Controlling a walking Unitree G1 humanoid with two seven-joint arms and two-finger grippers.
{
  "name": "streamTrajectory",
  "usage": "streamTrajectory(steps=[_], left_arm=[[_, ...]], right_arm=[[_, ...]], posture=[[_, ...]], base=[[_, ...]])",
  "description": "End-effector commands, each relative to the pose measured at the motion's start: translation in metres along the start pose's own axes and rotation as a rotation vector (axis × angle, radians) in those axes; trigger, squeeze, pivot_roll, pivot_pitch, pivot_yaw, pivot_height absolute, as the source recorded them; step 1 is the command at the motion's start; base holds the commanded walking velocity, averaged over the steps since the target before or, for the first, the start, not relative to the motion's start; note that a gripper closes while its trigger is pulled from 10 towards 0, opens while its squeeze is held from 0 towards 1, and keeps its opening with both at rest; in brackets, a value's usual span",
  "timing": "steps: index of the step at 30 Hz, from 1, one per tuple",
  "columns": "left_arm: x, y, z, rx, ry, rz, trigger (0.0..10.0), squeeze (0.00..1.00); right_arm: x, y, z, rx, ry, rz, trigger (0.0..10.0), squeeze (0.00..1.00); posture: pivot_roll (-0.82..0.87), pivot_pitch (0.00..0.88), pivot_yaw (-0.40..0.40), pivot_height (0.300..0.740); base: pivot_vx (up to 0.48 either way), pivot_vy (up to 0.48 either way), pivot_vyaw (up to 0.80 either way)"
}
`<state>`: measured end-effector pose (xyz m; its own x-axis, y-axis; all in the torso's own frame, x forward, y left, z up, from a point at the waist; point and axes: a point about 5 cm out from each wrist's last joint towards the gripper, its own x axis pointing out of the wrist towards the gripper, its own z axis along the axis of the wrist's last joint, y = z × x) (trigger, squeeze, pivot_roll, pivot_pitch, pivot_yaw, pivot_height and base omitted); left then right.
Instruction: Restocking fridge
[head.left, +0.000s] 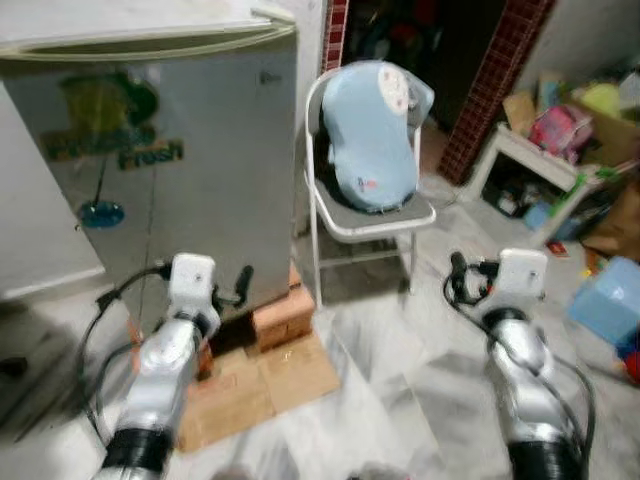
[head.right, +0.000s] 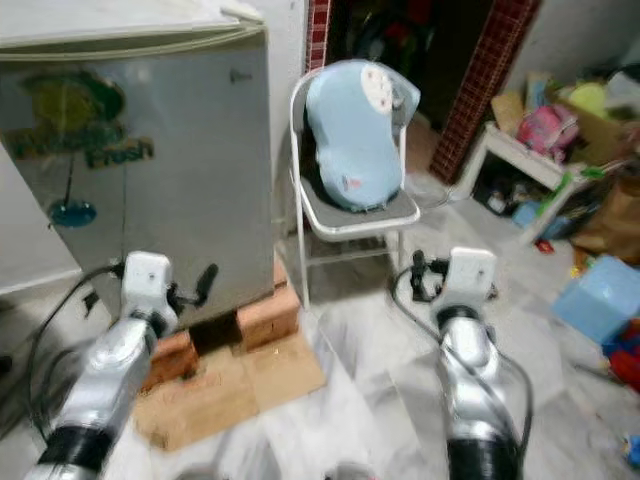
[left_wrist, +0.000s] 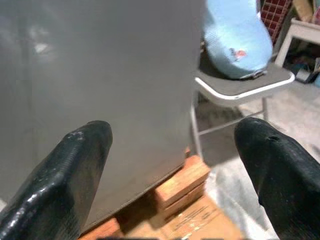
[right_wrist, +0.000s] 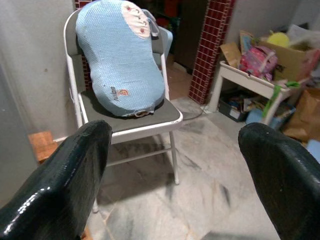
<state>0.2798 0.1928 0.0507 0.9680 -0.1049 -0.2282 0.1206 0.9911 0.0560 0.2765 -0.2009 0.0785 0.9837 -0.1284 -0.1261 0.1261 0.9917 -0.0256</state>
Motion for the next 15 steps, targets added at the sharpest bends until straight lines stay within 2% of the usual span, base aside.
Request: streamTrajectory(steps=[1, 5, 9, 15], left_arm=[[0.0042, -0.0118, 0.0055, -0.004, -0.018, -0.037, 10.0, 0.00], [0.0041, -0.0126, 0.0068, 0.003, -0.027, -0.042, 10.0, 0.00], [0.0042, -0.0145, 0.0103, 0.027, -0.045, -0.058, 10.0, 0.00], [0.0029, -0.0146, 0.0116, 0.017, -0.058, -0.078, 10.0, 0.00]], right_arm=[[-0.0006, -0.0100, 0.0040, -0.006, -0.008, -0.030, 10.0, 0.00], [-0.0007, -0.0105, 0.0039, -0.002, -0.005, -0.034, 10.0, 0.00], [0.0007, -0.0093, 0.0045, 0.001, -0.007, -0.036, 10.0, 0.00], [0.0001, -0.0087, 0.0048, 0.006, -0.008, -0.038, 10.0, 0.00]], posture=[[0.06, 0.000, -0.042, 0.740], [0.06, 0.000, -0.040, 0.740], [0.06, 0.000, -0.037, 0.740], [0.06, 0.000, -0.036, 0.740]], base=[[0.000, 0.480, -0.80], [0.000, 0.480, -0.80], [0.000, 0.000, -0.80], [0.000, 0.000, -0.80]])
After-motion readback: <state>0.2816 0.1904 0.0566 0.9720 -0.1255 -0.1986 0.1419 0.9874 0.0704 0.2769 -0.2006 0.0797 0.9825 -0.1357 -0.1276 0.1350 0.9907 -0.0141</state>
